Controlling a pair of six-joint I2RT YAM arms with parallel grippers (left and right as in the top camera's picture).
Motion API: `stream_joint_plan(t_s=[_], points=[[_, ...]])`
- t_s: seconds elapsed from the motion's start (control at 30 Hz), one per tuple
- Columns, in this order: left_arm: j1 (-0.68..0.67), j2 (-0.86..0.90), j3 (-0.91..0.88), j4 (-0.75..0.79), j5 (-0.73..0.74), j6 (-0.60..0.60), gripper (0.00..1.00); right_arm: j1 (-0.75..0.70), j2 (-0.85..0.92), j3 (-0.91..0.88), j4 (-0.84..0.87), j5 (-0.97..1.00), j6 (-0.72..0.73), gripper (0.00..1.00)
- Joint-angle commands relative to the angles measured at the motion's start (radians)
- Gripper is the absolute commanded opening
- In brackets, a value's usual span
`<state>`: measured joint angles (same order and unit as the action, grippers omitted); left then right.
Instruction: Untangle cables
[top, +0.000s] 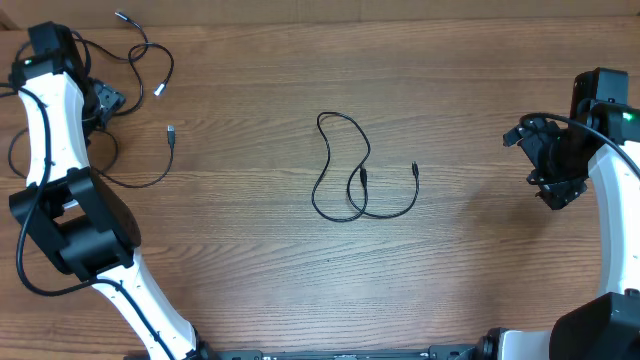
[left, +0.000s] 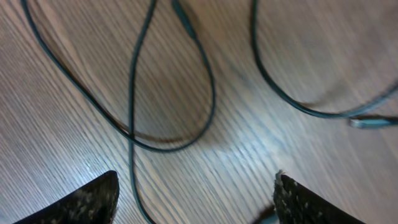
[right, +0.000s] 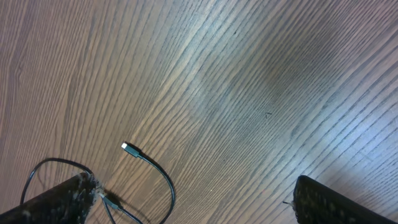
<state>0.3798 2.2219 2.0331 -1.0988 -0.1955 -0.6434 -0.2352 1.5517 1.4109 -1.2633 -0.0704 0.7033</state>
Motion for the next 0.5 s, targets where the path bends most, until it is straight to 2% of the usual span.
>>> stream_joint_plan(t_s=[0.0, 0.07, 0.23, 0.47], points=[[0.006, 0.066, -0.003, 0.000, -0.069, 0.020, 0.80, -0.002, 0.003, 0.009, 0.005, 0.010, 0.004, 1.00], [0.006, 0.094, -0.003, 0.002, -0.063, 0.022, 0.79, -0.002, 0.003, 0.009, 0.005, 0.010, 0.004, 1.00], [0.006, 0.146, -0.003, 0.048, 0.038, 0.124, 0.78, -0.002, 0.003, 0.009, 0.005, 0.010, 0.004, 1.00], [0.006, 0.180, -0.003, 0.080, 0.064, 0.124, 0.62, -0.002, 0.003, 0.009, 0.005, 0.010, 0.004, 1.00]])
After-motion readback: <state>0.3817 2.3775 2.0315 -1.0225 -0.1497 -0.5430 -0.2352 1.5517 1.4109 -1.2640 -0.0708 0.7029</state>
